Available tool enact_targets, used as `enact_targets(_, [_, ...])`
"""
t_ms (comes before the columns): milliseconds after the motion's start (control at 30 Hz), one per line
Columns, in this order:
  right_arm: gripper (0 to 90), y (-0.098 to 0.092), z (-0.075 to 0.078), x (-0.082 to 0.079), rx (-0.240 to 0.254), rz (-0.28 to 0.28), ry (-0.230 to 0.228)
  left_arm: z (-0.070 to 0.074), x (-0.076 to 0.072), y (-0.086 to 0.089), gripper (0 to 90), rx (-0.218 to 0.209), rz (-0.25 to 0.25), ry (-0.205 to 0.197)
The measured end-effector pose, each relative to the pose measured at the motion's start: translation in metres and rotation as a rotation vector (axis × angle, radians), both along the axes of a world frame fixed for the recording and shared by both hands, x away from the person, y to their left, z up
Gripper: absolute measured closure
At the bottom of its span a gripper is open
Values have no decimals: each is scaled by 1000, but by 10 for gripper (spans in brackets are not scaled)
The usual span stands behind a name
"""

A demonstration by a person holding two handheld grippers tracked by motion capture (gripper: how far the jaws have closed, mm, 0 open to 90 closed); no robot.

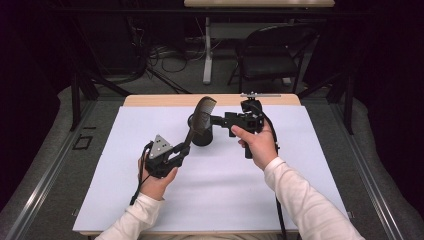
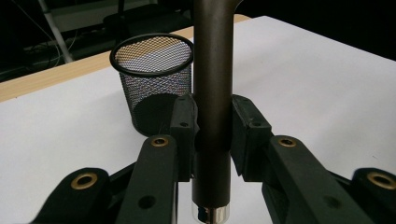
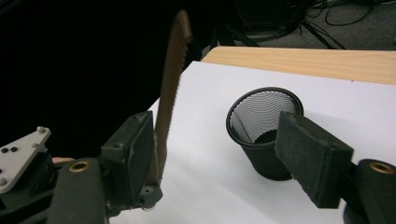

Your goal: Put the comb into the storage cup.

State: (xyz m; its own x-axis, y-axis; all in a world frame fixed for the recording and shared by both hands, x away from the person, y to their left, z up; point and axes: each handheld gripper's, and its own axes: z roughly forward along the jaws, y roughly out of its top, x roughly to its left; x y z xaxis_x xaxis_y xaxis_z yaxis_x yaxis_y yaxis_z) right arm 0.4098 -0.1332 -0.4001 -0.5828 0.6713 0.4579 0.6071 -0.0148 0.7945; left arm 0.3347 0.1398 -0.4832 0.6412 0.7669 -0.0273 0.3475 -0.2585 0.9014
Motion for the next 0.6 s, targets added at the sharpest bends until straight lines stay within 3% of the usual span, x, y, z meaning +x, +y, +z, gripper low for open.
enact_targets(67, [321, 2, 2, 0, 3, 8, 3, 0, 0, 0, 726, 2, -1, 0])
enact_targets(333, [322, 7, 5, 0, -6, 8, 3, -1, -2, -3, 726, 4, -10, -3])
enact_targets(600, [332, 9, 5, 2, 17, -6, 17, -2, -3, -6, 726, 12, -18, -4])
